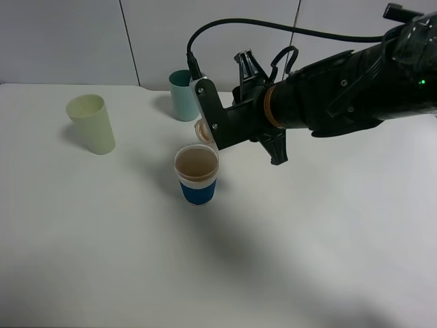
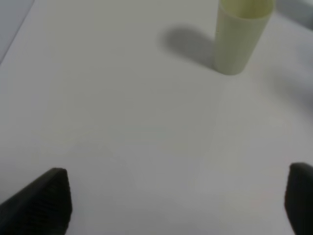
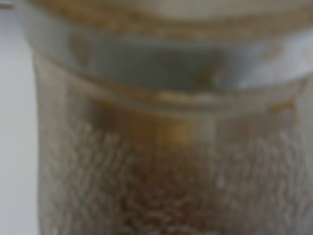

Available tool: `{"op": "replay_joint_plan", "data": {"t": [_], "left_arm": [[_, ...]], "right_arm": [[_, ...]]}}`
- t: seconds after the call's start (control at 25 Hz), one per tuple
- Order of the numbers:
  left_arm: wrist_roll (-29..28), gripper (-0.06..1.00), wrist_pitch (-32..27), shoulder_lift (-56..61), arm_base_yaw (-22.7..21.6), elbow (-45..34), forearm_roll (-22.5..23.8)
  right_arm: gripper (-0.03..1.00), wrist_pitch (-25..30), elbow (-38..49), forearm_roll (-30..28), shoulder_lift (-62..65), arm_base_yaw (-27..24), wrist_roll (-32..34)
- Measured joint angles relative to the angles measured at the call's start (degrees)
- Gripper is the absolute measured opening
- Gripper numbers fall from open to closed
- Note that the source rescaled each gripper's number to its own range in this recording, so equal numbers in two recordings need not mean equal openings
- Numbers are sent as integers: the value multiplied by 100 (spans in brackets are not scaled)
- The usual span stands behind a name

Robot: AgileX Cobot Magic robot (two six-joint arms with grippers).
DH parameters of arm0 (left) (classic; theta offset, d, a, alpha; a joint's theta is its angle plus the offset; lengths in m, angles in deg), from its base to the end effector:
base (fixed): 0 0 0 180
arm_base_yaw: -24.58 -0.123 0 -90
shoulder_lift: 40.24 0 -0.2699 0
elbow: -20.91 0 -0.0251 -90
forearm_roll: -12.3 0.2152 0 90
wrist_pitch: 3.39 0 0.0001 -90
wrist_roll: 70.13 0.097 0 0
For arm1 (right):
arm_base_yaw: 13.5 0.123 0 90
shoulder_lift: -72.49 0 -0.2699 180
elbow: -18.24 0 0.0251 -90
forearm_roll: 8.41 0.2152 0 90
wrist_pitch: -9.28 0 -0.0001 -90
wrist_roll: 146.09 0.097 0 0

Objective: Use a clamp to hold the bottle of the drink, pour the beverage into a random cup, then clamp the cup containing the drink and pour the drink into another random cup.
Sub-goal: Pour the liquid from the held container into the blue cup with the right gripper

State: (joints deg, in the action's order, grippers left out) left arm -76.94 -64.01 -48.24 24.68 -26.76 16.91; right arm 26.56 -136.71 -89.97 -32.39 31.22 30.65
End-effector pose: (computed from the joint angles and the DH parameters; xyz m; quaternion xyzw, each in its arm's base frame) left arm -0.0169 0.0068 0.2598 -0.0514 0.8471 0.0083 0.5288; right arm 0.2466 0.2039 0.2023 -0.7920 0.4427 -0.2631 0.3281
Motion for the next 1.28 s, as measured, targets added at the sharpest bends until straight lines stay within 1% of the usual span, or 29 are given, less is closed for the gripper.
{"op": "replay_joint_plan", "data": {"t": [0.36,1.0,1.12,1.28], "left_arm": [[0,95,0,0,0,0,0],[0,95,0,0,0,0,0],[0,95,0,0,0,0,0],[0,95,0,0,0,0,0]], "right_arm": [[1,388,0,-60,-402,206,-200],[1,628,0,-60,-408,224,-238],[1,746,-82,-75,-408,224,-238],[1,769,-230,-104,-408,224,-243]]}}
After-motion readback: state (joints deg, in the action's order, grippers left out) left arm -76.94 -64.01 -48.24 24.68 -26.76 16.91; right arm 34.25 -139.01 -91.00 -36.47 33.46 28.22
